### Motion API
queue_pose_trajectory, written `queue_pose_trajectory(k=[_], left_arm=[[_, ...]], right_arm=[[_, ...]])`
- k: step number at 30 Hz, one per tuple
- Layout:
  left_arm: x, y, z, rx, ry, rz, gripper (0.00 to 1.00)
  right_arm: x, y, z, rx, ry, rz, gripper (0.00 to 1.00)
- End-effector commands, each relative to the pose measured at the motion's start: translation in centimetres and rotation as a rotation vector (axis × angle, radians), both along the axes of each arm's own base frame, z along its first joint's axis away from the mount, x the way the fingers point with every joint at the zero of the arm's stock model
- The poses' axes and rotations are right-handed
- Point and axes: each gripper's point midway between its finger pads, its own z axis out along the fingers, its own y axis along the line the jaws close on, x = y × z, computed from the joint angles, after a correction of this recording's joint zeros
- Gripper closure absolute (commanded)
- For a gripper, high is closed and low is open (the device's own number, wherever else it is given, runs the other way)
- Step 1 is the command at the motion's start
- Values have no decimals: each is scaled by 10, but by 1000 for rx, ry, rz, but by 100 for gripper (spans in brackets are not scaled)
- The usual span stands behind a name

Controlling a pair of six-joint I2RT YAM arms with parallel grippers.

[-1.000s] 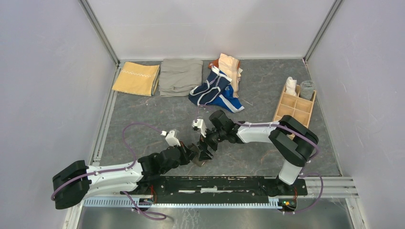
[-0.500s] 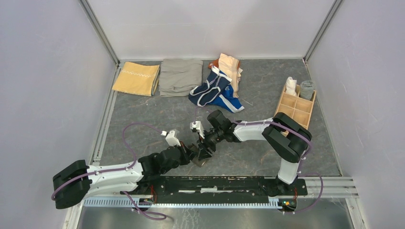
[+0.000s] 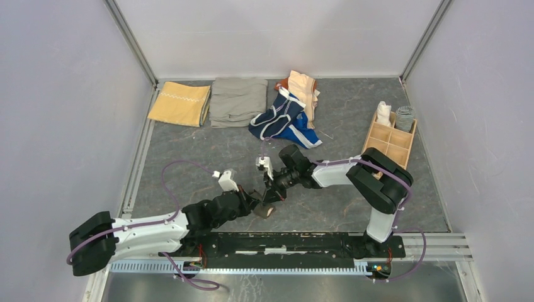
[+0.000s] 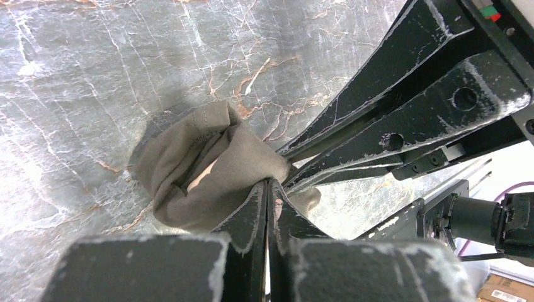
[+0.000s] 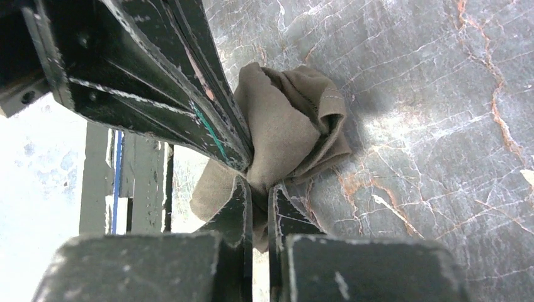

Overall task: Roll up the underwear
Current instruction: Pick up the underwear from the center of the board.

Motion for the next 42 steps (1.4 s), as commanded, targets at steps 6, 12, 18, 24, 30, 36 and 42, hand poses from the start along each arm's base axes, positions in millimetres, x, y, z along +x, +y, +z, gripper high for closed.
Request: queue_pose_trajectory(k=[6,12,18,24,30,36,42], left_arm=[[24,15,81,98,-126,75,91],[26,35,86,164,-96,156,69],[22,42,69,162,-62,181,54],[21,38,55,215,-43,155,47],[26,23,38,307,-12,73,45],[30,14,24,384,18,8,45],[36,8,19,376,44,-42,44]], right_arm=[[-2,-23,-8,-34,-64,-83,100],[17,-31,31,40,-204,-210,100],[51,-55,71,91,-297,-418,100],[94,-105,96,35,-379,-653,100],[154,-192,141,-69,-544,-1018,100],[192,-294,169,-223,-625,-1305,100],[209,-368,189,-443,-803,-1405,100]])
